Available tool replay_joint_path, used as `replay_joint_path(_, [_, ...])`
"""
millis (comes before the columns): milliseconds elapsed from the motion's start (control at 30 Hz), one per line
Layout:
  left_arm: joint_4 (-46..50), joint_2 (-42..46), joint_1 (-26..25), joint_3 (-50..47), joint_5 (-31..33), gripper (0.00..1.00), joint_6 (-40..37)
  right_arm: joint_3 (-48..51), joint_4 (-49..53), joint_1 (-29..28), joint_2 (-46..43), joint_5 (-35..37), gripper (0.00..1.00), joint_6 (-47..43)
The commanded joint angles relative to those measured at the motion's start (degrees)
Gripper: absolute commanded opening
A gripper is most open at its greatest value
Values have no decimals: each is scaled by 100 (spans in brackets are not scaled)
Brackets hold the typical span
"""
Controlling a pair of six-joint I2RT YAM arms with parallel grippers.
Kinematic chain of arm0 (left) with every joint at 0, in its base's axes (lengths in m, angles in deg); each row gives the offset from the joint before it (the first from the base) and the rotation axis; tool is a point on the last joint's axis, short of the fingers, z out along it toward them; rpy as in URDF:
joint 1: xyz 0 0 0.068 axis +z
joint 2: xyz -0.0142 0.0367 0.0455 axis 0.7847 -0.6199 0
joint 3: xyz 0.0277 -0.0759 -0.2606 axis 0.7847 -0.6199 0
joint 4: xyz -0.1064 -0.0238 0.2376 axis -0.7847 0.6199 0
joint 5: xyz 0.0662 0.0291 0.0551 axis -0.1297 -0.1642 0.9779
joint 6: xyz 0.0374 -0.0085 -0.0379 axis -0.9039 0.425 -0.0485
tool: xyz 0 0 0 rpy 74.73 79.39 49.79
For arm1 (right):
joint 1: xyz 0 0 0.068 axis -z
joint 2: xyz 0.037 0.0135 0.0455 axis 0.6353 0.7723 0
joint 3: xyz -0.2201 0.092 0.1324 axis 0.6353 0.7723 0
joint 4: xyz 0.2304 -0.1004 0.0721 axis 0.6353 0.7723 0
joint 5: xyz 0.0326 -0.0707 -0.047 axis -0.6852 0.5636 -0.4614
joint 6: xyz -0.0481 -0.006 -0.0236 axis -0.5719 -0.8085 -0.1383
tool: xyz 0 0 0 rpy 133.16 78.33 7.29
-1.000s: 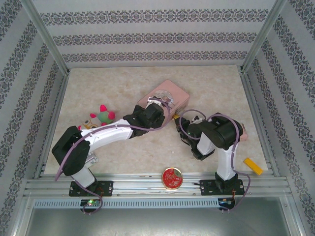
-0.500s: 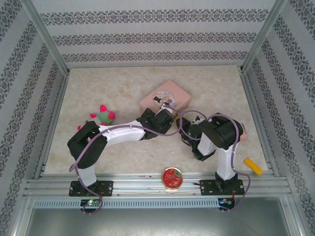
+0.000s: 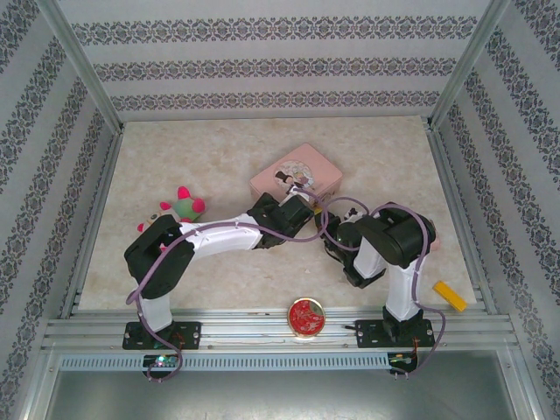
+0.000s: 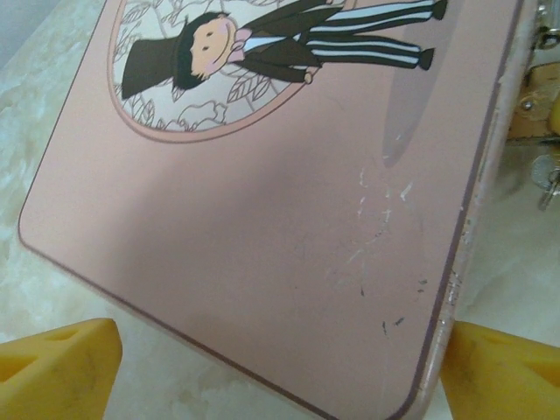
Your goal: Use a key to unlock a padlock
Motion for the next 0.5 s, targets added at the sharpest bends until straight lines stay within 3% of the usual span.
replay_joint_path(0, [435, -60, 18, 111, 434, 90, 18, 376, 1546, 241, 187, 577, 0, -6])
replay_joint_path(233, [462, -69, 26, 93, 391, 86, 103, 157, 2136, 256, -126, 977, 3, -103])
replay_joint_path(467, [453, -45, 29, 37, 243, 85, 168, -55, 1797, 348, -54, 1073, 3, 216])
